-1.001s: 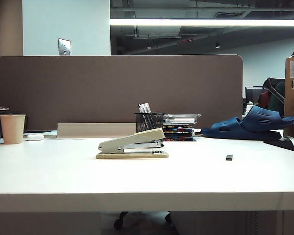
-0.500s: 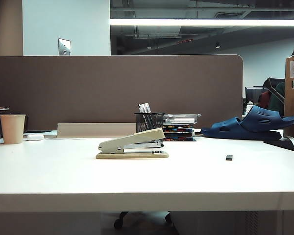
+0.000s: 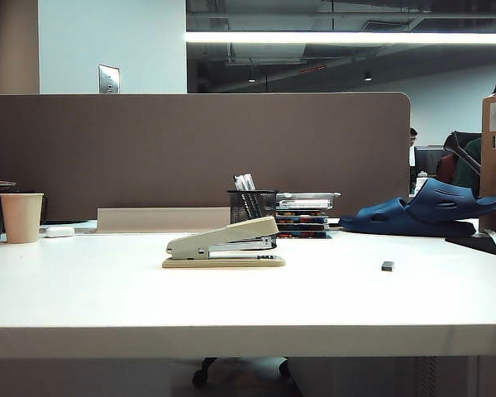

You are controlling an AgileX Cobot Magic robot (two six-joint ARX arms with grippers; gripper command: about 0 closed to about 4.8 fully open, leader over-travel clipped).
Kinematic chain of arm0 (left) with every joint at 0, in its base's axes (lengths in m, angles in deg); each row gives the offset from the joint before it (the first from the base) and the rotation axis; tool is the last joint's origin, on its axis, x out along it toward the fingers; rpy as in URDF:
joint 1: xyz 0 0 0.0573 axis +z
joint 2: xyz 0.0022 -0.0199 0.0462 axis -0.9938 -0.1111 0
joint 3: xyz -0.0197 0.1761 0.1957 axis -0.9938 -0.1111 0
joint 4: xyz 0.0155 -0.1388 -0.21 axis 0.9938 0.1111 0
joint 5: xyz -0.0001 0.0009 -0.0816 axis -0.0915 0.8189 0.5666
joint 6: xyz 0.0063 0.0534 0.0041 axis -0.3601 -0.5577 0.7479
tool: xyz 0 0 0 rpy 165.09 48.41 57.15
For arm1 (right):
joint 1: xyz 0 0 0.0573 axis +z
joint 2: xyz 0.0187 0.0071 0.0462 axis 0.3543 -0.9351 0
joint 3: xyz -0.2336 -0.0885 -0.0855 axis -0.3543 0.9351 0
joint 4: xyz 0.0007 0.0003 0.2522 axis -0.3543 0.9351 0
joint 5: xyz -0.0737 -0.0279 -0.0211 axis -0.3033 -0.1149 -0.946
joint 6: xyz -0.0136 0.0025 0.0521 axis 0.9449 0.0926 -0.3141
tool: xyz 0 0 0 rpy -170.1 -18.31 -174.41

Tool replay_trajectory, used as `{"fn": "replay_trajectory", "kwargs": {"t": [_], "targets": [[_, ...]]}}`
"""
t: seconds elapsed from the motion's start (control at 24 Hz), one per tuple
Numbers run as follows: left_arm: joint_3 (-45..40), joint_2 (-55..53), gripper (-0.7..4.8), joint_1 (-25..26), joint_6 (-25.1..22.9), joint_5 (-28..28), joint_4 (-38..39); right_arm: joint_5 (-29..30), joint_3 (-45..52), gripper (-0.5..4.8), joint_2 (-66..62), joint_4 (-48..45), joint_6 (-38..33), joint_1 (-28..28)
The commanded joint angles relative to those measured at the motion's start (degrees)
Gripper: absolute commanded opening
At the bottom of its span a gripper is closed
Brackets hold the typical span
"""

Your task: Press the stapler down.

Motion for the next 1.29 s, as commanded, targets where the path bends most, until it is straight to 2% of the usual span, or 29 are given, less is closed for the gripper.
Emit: {"fn": "replay_trajectory", "kwargs": {"t": [0.04,0.33,0.42,0.58,0.71,0.83,1.04,1.29], "targets": [[0.2,-0.1,-0.05,0.1,-0.2,0.3,-0.6,3.2,-3.8,-0.09,-4.0,0.4,-1.4,0.1],[0.2,-0.1,-0.05,0.1,-1.6,0.2,-0.6,11.1,-14.2,-0.09,-20.6,0.3,-1.7,0.1],[0.2,-0.1,-0.05,0.1,-1.7,0.2,-0.6,15.6,-20.1,-0.09,-29.0,0.3,-1.7,0.1],[0.2,-0.1,-0.05,0.1,-1.7,0.2,-0.6,20.6,-28.3,-0.09,-40.3,0.2,-1.8,0.7],[0.2,-0.1,-0.05,0.1,-1.7,0.2,-0.6,21.9,-34.1,-0.09,-48.2,0.3,-1.9,3.1],[0.2,-0.1,-0.05,0.1,-1.7,0.2,-0.6,23.9,-43.6,-0.09,-61.4,0.3,-2.0,8.7],[0.2,-0.1,-0.05,0.1,-1.7,-0.2,-0.6,24.3,-51.9,-0.09,-75.0,0.2,-2.0,15.1],[0.2,-0.1,-0.05,0.1,-1.7,-1.1,-0.6,26.2,-55.8,-0.09,-85.6,-3.7,-2.0,19.3]]}}
